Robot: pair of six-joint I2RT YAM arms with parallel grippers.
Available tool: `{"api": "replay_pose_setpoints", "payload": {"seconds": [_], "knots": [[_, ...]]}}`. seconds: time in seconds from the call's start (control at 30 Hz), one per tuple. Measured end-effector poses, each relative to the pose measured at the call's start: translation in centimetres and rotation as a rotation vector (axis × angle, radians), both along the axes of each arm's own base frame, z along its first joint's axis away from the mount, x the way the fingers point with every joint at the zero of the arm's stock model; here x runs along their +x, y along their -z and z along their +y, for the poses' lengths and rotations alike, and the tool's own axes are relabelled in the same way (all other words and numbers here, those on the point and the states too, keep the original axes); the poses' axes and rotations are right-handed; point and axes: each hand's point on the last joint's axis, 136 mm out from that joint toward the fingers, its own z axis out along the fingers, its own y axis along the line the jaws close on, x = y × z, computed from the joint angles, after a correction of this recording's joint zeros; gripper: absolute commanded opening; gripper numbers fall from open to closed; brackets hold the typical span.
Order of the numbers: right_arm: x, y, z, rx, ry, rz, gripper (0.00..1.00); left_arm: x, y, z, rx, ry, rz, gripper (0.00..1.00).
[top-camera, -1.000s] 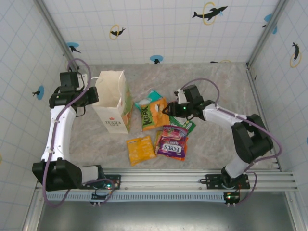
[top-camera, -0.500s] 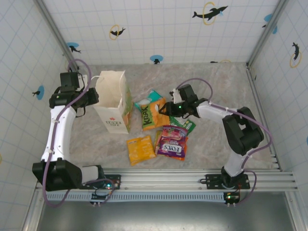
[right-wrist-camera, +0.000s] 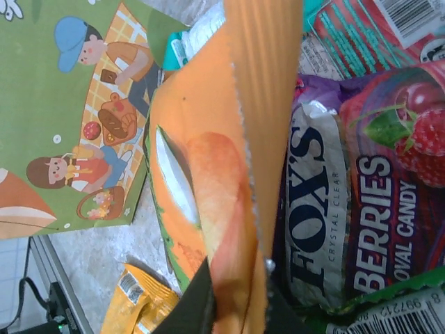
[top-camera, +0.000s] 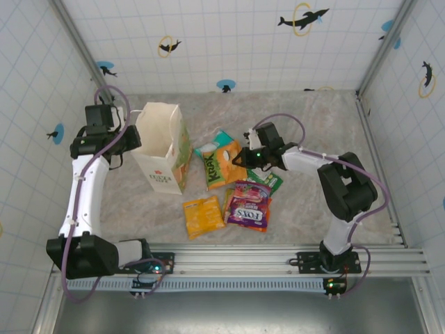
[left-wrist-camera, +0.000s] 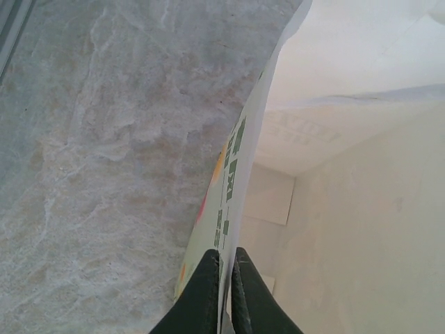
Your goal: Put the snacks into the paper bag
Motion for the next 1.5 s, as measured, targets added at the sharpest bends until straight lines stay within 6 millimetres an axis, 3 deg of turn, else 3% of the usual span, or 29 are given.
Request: {"api": "replay_pose_setpoints", "payload": {"seconds": [0.2, 0.67, 0.77, 0.9, 1.03, 1.13, 1.27, 1.5], "knots": [[0.4, -2.5, -0.2, 0.029, 0.034, -0.049, 0.00, -0.1, -0.2, -0.1, -0.022, -0.014, -0.010, 0.00], [2.5, -14.6, -0.7, 0.123, 0.203, -0.338, 0.00, -0.3, -0.1, -0.8, -0.100, -0.040, -0.028, 0.00], [3.0, -19.0, 0.4, 0.143, 0.247, -0.451, 0.00, -0.2, -0.1, -1.1, -0.126, -0.038, -0.037, 0.00], [2.6, -26.3, 2.2, 0.192, 0.301, -0.634, 0.00, 0.1, -0.4, -1.4, -0.140, -0.028, -0.056, 0.00], [0.8, -33.9, 4.3, 0.271, 0.332, -0.804, 0.00, 0.3, -0.6, -1.4, -0.141, -0.026, -0.070, 0.00], [-1.0, -38.1, 5.9, 0.330, 0.343, -0.910, 0.00, 0.4, -0.6, -1.5, -0.140, -0.024, -0.072, 0.00], [-2.5, -40.5, 8.4, 0.369, 0.335, -0.990, 0.00, 0.4, -0.6, -1.5, -0.136, -0.023, -0.071, 0.00], [-2.0, -39.6, 13.5, 0.334, 0.302, -1.027, 0.00, 0.4, -0.4, -1.7, -0.133, -0.020, -0.064, 0.00]]}}
